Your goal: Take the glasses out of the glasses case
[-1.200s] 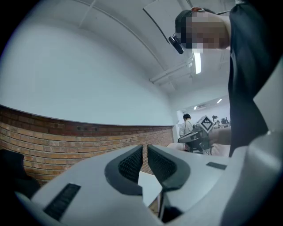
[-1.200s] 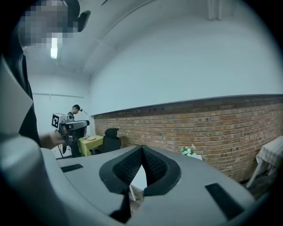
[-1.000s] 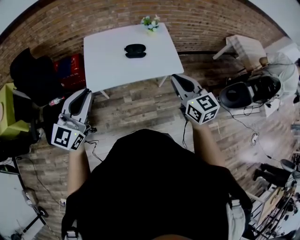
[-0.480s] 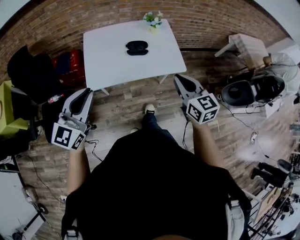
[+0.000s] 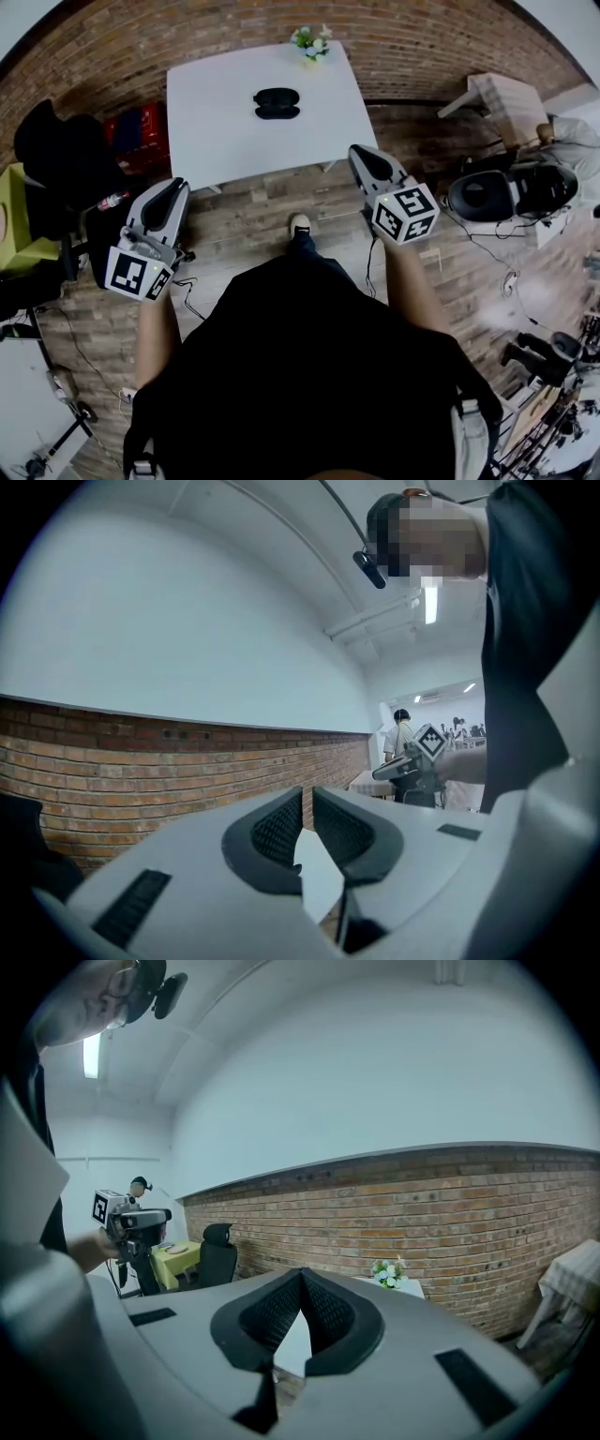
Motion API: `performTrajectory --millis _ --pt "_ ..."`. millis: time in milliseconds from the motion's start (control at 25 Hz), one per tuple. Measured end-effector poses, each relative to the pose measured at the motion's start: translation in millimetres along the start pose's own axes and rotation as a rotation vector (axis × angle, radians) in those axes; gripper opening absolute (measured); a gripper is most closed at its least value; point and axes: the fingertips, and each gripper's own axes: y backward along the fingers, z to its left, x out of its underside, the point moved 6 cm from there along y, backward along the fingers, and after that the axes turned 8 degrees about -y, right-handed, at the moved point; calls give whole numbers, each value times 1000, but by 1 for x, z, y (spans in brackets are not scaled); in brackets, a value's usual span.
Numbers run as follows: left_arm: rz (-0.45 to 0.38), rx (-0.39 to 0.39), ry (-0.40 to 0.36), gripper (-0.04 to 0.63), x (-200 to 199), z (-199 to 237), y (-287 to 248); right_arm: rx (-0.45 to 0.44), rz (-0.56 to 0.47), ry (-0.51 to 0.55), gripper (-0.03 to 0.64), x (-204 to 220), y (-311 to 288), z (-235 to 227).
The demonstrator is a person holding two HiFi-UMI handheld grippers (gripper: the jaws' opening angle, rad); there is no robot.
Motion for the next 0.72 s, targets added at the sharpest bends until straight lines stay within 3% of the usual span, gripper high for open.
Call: performTrajectory --millis 720 --pt "32 -50 36 41 17 42 -78 -39 46 4 15 -28 -72 -70"
